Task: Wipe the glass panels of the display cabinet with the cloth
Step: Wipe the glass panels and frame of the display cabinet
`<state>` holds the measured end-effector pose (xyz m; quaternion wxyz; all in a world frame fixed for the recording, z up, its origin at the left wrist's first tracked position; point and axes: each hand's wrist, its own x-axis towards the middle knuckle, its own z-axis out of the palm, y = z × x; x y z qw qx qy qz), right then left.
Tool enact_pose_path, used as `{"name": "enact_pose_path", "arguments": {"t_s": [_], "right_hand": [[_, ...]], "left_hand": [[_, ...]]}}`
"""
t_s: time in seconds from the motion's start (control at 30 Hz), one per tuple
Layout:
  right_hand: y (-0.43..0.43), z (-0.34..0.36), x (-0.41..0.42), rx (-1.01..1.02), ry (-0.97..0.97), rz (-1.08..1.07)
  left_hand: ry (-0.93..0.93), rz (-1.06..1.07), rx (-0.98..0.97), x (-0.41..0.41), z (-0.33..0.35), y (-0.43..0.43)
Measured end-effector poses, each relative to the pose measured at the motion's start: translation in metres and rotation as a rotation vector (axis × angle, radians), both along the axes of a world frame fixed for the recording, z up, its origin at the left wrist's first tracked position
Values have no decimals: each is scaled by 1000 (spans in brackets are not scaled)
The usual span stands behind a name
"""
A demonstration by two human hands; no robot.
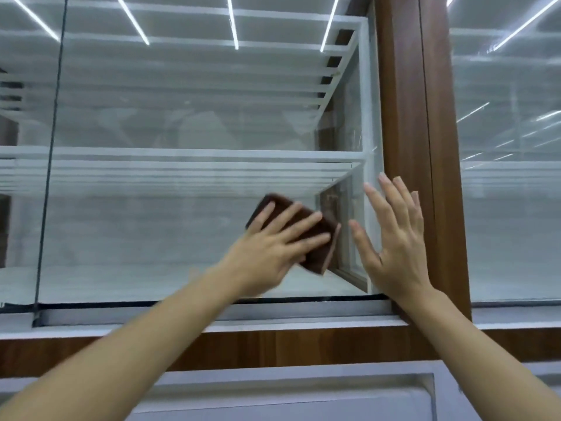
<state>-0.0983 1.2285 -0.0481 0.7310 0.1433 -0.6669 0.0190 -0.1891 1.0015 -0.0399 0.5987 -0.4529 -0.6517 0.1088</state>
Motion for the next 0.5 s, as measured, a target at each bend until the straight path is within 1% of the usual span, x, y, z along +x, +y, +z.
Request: {"name": "enact_pose_path", "arguments": {"t_s": [0.03, 0.07, 0.17, 0.23, 0.3, 0.33, 0.4, 0.47, 0.5], "right_hand": [[1, 7, 1, -13, 8, -3], [2, 13, 1, -23, 2, -8], [4, 31, -4, -56, -43, -33], [6, 37, -5, -84, -56, -6], [9, 36, -5, -63, -39, 43], [9, 34, -5, -52, -32, 72], [11, 32, -3, -59, -23, 136], [12, 33, -2, -68, -20, 171], [12, 34, -1, -65, -23, 176]], "left_hand": [[7, 9, 21, 0, 25, 8], [-25, 11, 73, 2, 52, 16], [-172, 3, 310, 12, 128, 43], [-245, -21, 469, 19, 153, 60], [-262, -74, 568, 22, 146, 77], [-250, -96, 570, 22, 127, 84], [-174, -113, 461, 26, 60, 90], [-116, -76, 230, 30, -15, 83], [-88, -44, 113, 29, -36, 76]]}}
